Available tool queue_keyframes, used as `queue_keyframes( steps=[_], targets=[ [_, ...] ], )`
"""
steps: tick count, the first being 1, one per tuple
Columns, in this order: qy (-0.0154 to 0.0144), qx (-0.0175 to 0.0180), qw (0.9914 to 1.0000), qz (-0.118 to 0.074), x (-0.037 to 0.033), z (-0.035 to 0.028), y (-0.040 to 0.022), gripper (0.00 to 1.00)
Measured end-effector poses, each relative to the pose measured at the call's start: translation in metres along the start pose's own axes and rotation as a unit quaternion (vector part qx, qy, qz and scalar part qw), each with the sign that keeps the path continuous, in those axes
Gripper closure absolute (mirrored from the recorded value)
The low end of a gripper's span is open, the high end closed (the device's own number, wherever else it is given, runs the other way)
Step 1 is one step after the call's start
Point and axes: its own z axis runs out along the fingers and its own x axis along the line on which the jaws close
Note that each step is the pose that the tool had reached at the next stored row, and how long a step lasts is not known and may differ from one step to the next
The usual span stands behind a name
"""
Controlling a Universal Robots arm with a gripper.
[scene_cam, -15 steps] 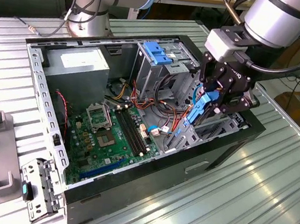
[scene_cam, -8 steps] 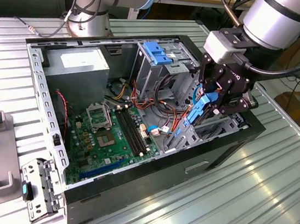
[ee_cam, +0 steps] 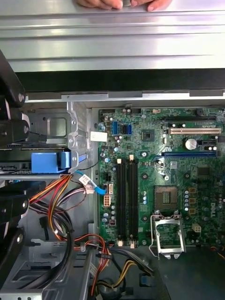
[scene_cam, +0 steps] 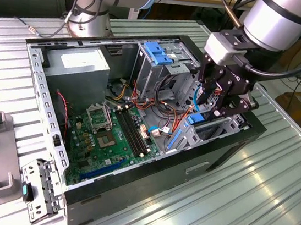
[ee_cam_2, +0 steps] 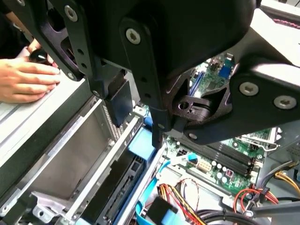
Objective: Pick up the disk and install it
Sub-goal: 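Insert the disk into the insertion slot, then insert the first disk wire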
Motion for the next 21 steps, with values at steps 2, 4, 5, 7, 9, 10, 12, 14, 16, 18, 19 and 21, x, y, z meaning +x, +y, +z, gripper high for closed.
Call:
queue_keyframes(
  steps=[2, 4, 5, 7, 9, 10, 12, 14, 16, 18, 19, 21],
  targets=[
    [0.0000, 0.0000, 1.00000, 0.000, -0.0001, 0.0013, -0.0036, 0.64],
    [-0.0001, 0.0000, 1.00000, 0.000, -0.0001, 0.0028, -0.0065, 0.70],
    [-0.0001, 0.0000, 1.00000, 0.000, -0.0001, 0.0040, -0.0088, 0.76],
    [0.0001, 0.0000, 1.00000, 0.000, -0.0002, 0.0053, -0.0131, 0.88],
    [0.0001, 0.0000, 1.00000, 0.000, -0.0003, 0.0059, -0.0163, 0.89],
    [0.0000, 0.0000, 1.00000, 0.000, -0.0003, 0.0061, -0.0164, 0.89],
    [0.0000, 0.0000, 1.00000, 0.000, -0.0003, 0.0061, -0.0165, 0.89],
    [0.0000, 0.0000, 1.00000, 0.000, -0.0003, 0.0065, -0.0166, 0.89],
    [0.0000, 0.0000, 1.00000, 0.000, -0.0003, 0.0065, -0.0166, 0.89],
    [0.0000, 0.0000, 1.00000, 0.000, -0.0003, 0.0065, -0.0166, 0.89],
    [0.0000, 0.0000, 1.00000, 0.000, -0.0003, 0.0065, -0.0166, 0.89],
    [0.0000, 0.0000, 1.00000, 0.000, -0.0003, 0.0066, -0.0166, 0.89]
  ],
)
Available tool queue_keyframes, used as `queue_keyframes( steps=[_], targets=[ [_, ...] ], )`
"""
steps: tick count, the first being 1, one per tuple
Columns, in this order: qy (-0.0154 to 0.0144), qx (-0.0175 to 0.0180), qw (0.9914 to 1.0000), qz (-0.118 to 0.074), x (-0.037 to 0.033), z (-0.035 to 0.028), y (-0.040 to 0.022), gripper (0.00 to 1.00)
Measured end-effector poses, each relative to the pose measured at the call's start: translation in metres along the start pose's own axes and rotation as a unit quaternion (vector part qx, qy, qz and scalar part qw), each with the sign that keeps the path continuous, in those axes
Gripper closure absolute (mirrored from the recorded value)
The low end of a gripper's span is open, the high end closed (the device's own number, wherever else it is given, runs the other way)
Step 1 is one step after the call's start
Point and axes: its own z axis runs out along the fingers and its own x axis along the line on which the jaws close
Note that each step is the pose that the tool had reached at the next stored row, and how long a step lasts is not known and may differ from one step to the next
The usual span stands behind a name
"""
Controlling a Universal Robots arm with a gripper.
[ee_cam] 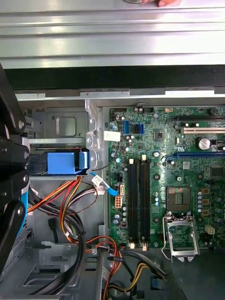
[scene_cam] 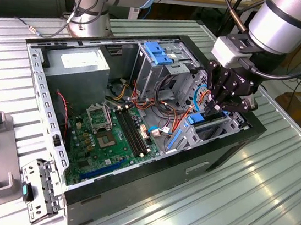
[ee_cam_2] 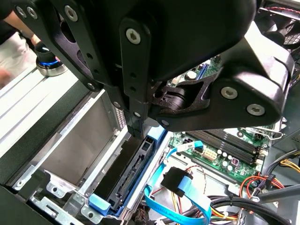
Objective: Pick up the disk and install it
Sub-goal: 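Insert the first disk wire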
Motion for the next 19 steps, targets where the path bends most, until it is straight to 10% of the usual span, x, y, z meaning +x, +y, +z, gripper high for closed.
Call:
queue_keyframes(
  steps=[6, 9, 14, 19],
  targets=[
    [0.0000, -0.0004, 0.99974, -0.023, 0.0000, -0.0075, -0.0004, 0.89],
    [0.0030, -0.0046, 0.99960, -0.028, -0.0015, -0.0078, -0.0262, 0.89],
    [0.0031, -0.0076, 0.99958, -0.028, -0.0034, -0.0076, -0.0497, 0.89],
    [0.0033, -0.0099, 0.99916, -0.040, -0.0040, -0.0090, -0.0590, 0.89]
  ],
)
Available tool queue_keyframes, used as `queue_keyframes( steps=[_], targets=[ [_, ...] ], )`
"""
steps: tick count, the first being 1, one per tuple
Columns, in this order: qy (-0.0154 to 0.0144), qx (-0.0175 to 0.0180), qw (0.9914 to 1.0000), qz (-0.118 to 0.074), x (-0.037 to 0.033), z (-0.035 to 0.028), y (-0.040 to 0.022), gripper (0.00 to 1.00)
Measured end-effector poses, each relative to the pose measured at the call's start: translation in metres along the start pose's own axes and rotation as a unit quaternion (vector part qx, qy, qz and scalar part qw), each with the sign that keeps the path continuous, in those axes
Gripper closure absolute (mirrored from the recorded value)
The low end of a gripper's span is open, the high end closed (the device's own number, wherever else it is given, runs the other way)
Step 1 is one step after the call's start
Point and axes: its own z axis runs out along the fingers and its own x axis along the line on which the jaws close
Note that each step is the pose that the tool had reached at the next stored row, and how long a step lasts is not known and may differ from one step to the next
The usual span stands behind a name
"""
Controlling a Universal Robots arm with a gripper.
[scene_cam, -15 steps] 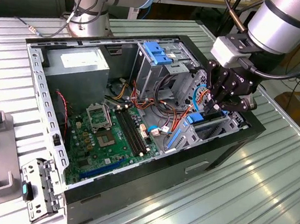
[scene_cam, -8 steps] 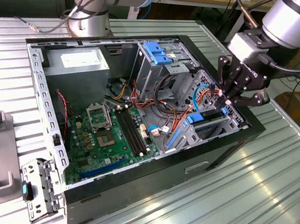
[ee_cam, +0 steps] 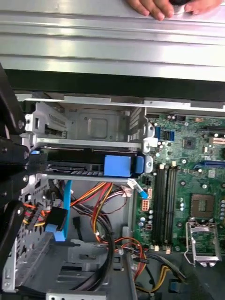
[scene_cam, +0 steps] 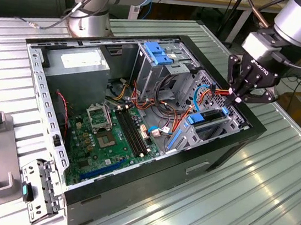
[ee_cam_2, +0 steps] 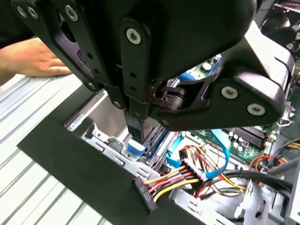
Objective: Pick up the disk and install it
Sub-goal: 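Insert the first disk wire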
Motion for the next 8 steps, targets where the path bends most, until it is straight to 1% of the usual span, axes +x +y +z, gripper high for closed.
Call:
queue_keyframes(
  steps=[4, 6, 8],
  targets=[
    [0.0003, -0.0002, 0.99986, -0.017, -0.0006, -0.0044, 0.0001, 0.89],
    [0.0007, -0.0004, 0.99944, -0.034, -0.0006, -0.0049, 0.0001, 0.89],
    [0.0023, -0.0006, 0.99893, -0.046, -0.0011, -0.0052, -0.0013, 0.89]
  ],
)
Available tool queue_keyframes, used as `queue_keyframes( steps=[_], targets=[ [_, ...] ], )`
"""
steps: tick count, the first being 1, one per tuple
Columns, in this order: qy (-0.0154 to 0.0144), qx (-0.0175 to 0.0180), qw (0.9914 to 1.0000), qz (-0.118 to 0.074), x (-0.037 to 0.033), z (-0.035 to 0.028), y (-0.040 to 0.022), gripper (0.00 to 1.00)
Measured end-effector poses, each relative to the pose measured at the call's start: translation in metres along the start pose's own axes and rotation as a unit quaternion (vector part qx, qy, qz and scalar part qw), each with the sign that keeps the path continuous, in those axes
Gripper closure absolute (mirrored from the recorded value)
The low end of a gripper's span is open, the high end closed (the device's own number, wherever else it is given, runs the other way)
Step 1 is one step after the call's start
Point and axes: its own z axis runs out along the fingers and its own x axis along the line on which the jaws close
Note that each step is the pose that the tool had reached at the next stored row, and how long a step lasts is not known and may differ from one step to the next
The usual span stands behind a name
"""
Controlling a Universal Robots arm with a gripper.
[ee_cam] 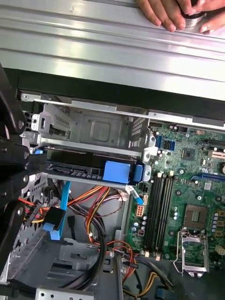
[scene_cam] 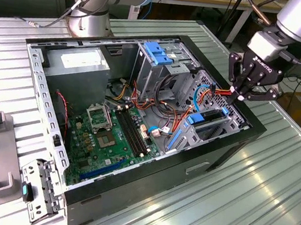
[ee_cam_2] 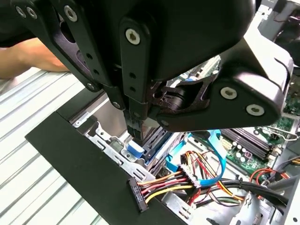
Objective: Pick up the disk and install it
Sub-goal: 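Insert the first disk wire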
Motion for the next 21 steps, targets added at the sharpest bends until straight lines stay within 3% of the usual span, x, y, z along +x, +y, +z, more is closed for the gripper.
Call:
queue_keyframes(
  steps=[8, 9, 12, 14, 15, 16, 21],
  targets=[
    [0.0012, -0.0002, 0.99982, -0.019, -0.0069, 0.0000, -0.0062, 0.89],
    [0.0015, -0.0003, 0.99953, -0.030, -0.0070, 0.0000, -0.0062, 0.89],
    [0.0027, -0.0007, 0.99679, -0.080, -0.0071, 0.0000, -0.0064, 0.89],
    [0.0031, -0.0008, 0.99492, -0.101, -0.0070, 0.0000, -0.0064, 0.89],
    [0.0036, -0.0009, 0.99318, -0.117, -0.0070, -0.0001, -0.0071, 0.89],
    [0.0035, -0.0009, 0.99257, -0.122, -0.0071, 0.0000, -0.0076, 0.89],
    [0.0037, -0.0009, 0.99225, -0.124, -0.0084, -0.0008, -0.0106, 0.89]
  ],
)
